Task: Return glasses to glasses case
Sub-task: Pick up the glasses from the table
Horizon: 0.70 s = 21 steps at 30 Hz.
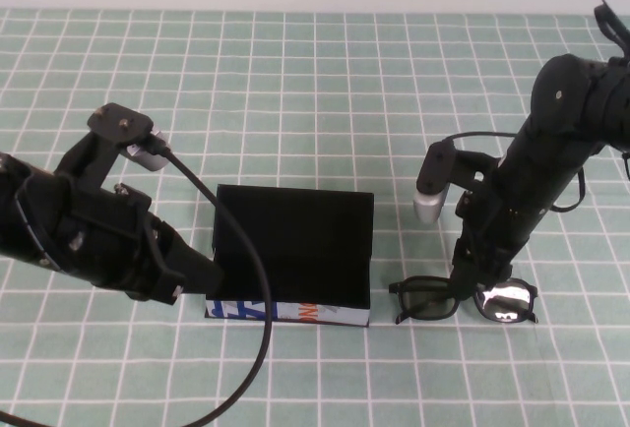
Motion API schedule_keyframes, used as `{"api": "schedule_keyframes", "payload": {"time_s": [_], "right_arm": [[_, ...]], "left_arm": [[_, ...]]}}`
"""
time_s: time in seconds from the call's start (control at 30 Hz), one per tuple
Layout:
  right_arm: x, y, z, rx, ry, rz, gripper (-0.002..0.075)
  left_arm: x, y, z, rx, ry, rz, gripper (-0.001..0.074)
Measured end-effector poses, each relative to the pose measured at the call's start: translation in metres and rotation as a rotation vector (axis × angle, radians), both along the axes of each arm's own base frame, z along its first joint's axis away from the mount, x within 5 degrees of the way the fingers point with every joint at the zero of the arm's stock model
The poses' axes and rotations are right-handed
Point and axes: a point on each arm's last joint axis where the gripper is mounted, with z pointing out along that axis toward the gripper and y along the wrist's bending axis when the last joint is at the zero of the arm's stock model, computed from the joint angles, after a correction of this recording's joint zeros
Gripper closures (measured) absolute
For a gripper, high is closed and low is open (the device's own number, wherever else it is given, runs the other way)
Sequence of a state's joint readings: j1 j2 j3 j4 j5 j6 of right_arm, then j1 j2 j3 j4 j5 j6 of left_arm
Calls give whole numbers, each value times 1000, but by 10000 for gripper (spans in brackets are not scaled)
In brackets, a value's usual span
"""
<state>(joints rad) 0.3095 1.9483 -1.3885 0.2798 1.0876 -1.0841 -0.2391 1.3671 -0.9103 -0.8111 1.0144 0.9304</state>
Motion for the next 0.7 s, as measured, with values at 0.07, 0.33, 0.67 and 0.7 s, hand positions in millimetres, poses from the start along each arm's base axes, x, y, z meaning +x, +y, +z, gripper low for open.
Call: {"api": "schedule_keyframes", "payload": {"time_s": [0.07,0.33,0.67,0.7], "right_arm": [[1,0,-3,-2,8,1,405],[0,3,-7,18,39,-9,527],[-5,2,0,24,55,29,718],[-5,2,2,24,49,30,718]], "left_arm": [[0,0,0,0,0,0,737],[0,0,0,0,3,0,737],[0,0,0,0,3,0,737],[0,0,0,-1,4,-1,737]]}}
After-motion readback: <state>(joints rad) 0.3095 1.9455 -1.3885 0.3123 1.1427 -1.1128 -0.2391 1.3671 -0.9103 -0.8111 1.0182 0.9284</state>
